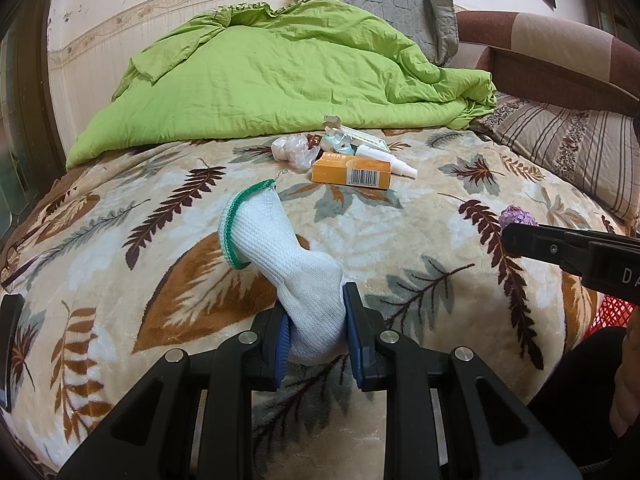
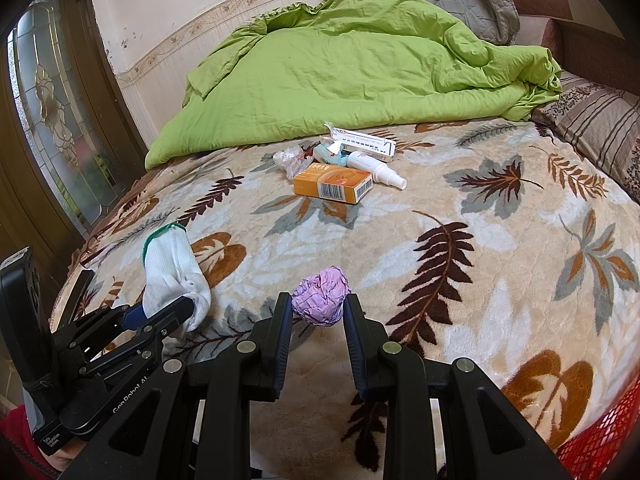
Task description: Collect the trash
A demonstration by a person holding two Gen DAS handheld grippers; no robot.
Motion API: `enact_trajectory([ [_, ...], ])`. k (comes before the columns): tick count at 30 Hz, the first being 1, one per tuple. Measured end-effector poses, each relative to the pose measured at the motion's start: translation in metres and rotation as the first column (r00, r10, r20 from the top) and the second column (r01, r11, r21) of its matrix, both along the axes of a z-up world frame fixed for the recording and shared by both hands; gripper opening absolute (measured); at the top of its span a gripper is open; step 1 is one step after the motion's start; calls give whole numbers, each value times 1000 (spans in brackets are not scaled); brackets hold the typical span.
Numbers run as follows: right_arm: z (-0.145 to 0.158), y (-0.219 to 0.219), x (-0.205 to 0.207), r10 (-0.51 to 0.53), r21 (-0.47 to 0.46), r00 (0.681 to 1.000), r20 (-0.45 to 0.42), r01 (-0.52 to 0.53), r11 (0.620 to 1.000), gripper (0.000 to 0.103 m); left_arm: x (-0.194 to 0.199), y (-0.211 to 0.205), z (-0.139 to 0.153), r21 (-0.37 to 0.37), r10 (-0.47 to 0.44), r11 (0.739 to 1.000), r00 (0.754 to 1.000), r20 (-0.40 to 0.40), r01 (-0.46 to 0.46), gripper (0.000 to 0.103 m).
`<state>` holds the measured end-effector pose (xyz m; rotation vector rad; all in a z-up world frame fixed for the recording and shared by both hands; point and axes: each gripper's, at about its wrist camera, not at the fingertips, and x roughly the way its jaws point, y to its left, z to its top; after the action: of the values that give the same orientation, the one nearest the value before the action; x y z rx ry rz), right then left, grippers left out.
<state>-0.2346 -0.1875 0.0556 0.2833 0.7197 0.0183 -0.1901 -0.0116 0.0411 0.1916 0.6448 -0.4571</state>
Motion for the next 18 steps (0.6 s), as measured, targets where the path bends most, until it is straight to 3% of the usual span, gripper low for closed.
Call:
enact_trajectory([
  [12,1,-2,-1,-4,8,1000,4,4,1000,28,-2,0,1,-7,-6,1000,1000,0,6,23],
  [18,13,-33,-27,-72,124,997,21,69,990,28,-20,-13,23,-49,-111,993,994,5,111,23],
])
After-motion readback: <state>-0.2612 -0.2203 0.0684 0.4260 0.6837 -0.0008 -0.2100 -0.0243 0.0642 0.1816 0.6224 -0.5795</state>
